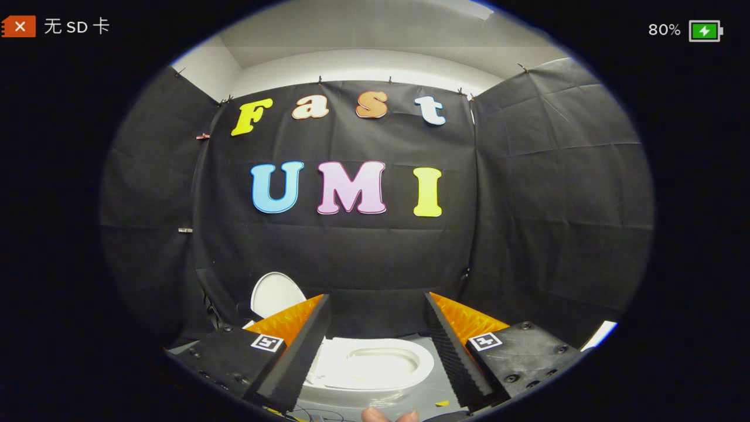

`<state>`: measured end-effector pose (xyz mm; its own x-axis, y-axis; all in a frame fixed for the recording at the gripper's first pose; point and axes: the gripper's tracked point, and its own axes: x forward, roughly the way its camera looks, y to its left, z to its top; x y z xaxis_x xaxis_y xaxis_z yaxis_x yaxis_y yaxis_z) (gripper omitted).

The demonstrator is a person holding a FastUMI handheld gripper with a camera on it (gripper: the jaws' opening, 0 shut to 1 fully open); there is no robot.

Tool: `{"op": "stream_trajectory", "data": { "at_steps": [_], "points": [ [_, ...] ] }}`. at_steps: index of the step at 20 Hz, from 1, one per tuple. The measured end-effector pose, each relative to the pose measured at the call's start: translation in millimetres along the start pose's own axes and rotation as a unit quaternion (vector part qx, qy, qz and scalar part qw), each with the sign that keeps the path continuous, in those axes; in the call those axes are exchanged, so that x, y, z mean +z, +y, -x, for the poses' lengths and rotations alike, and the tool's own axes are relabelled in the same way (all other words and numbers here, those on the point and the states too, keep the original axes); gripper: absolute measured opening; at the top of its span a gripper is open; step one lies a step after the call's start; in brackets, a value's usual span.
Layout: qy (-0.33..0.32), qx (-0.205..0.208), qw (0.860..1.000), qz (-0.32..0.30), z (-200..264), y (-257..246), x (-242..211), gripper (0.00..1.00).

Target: Open the toilet lid.

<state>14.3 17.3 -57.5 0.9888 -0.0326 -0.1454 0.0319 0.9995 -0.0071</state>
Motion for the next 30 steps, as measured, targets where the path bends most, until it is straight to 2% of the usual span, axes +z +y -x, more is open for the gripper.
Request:
{"op": "stream_trajectory", "data": {
  "at_steps": [6, 30],
  "points": [
    [-0.002, -0.017, 1.000, 0.017, 7.1, -18.5, -1.7, 0.99],
    [-0.009, -0.015, 1.000, -0.007, 13.5, -25.5, 5.1, 0.99]
  ]
}}
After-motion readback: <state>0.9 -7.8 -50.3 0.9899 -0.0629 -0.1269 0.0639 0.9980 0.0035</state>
